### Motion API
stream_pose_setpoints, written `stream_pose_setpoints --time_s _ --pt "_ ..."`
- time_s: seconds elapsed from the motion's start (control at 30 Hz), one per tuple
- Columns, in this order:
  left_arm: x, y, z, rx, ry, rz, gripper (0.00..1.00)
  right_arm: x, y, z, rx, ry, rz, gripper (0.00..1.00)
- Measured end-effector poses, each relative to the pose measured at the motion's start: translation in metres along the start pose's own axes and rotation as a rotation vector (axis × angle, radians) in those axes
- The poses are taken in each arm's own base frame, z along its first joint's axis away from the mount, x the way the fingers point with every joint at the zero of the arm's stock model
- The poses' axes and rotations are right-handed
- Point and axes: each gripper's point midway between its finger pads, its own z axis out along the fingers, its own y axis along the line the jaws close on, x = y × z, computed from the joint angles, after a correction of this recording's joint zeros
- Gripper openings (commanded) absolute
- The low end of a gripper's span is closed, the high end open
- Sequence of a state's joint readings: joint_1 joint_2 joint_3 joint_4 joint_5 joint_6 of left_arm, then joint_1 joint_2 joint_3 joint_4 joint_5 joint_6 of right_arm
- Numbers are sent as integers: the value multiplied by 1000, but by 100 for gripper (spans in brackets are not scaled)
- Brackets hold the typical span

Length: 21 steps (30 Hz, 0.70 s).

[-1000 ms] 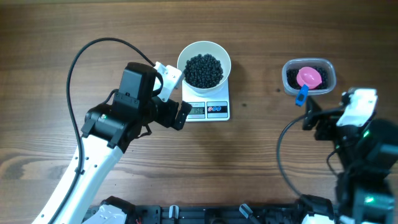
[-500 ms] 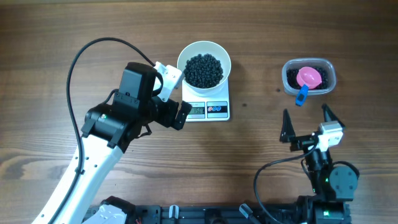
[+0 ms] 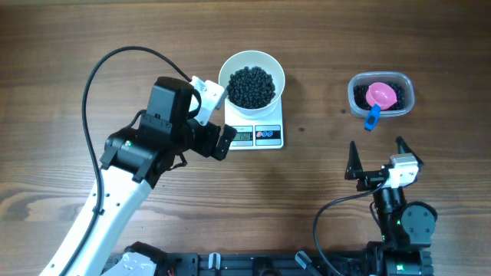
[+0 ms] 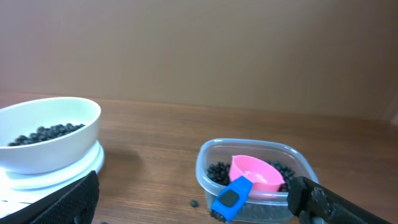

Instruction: Scoop item into bowl and weigh 150g on scale

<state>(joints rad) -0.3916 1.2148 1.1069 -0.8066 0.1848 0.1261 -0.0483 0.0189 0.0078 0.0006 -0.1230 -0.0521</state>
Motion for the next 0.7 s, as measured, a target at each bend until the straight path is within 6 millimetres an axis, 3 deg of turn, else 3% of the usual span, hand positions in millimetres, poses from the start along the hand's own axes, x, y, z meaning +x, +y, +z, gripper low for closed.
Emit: stream_pose_setpoints --time_s 0.7 --pt "0 0 0 0 0 0 100 1 -7 0 43 4 -32 100"
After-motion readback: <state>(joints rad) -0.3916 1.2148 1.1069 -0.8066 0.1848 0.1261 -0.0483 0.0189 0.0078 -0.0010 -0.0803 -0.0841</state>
